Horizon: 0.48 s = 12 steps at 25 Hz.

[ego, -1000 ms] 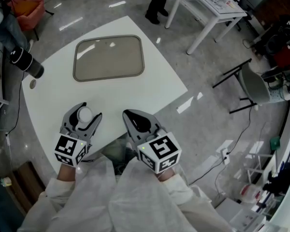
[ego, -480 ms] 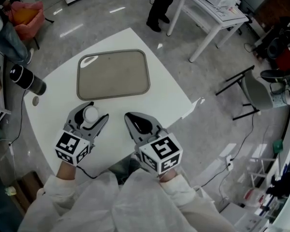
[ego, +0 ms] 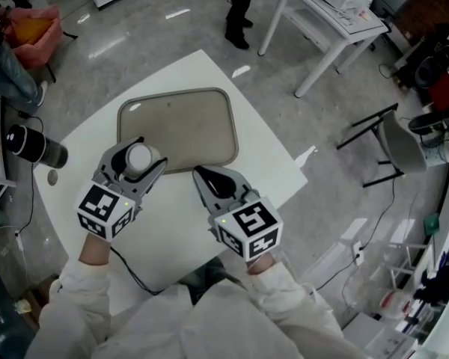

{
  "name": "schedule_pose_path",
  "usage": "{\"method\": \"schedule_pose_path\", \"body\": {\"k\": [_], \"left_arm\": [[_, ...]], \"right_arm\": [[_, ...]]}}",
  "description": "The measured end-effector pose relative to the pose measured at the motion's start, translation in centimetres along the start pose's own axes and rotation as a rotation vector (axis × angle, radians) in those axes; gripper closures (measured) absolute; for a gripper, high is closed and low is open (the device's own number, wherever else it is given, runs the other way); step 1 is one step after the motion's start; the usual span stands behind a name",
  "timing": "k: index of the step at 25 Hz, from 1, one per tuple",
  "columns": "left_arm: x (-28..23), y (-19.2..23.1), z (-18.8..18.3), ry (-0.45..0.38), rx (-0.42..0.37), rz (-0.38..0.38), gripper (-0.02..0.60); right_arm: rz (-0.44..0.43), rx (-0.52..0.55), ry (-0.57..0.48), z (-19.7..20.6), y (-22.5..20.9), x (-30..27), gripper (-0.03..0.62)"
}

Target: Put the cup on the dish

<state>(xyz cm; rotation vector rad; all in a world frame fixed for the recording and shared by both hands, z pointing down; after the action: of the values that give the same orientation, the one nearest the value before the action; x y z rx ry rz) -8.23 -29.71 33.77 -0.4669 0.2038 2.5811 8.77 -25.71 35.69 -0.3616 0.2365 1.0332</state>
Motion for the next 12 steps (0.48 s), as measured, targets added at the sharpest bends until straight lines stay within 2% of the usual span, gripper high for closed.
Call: {"method": "schedule_pose_path", "body": {"k": [7,12], "left_arm": [[-2.4,5.1,-1.0,-0.029,0.006,0.001,0.310],[-4.2,7.1,0.1,-0.034,0.052,0.016,0.310]], "right_arm": [[-0.002,0.018,0.016,-0.3,-1.0,-5.0,0.580],[0.014,0.021,0.015,-0.7,-2.0,-7.9,0.580]]}}
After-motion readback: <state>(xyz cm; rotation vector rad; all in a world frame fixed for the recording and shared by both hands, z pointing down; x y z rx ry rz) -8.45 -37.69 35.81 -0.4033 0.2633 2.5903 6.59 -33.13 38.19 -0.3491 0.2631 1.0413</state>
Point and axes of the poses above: the fingertips, and each gripper's own axes: x backward along the fingers, y to its left, z out of its underside, the point moved 7 cm from there along x, backward along the fingers, and after that the axes turned 14 degrees about z, right-handed, at the moved point
